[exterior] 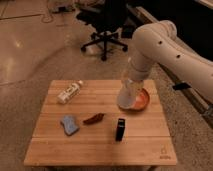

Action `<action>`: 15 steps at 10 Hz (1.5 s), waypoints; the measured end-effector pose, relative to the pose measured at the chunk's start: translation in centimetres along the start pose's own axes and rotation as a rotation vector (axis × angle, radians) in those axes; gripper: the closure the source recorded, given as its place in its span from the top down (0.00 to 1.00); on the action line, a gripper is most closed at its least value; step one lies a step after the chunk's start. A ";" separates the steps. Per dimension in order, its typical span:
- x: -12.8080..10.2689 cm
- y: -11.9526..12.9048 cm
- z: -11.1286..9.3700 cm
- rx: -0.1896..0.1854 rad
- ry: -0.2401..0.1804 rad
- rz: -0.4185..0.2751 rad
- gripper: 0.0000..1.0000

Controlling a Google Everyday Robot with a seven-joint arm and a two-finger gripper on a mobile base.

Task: Place the ceramic cup over the eraser

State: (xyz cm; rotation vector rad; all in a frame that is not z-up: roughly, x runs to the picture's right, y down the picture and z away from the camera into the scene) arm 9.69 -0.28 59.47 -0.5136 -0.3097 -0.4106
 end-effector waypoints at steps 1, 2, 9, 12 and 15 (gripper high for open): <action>-0.9 1.0 -0.2 -0.014 -0.016 -0.007 0.00; -1.5 1.7 -0.3 -0.024 -0.030 -0.013 0.00; -6.7 4.1 4.2 -0.090 -0.075 -0.095 0.00; -6.7 4.6 5.8 -0.089 -0.033 -0.105 0.00; -6.0 4.6 6.6 -0.083 0.015 -0.107 0.00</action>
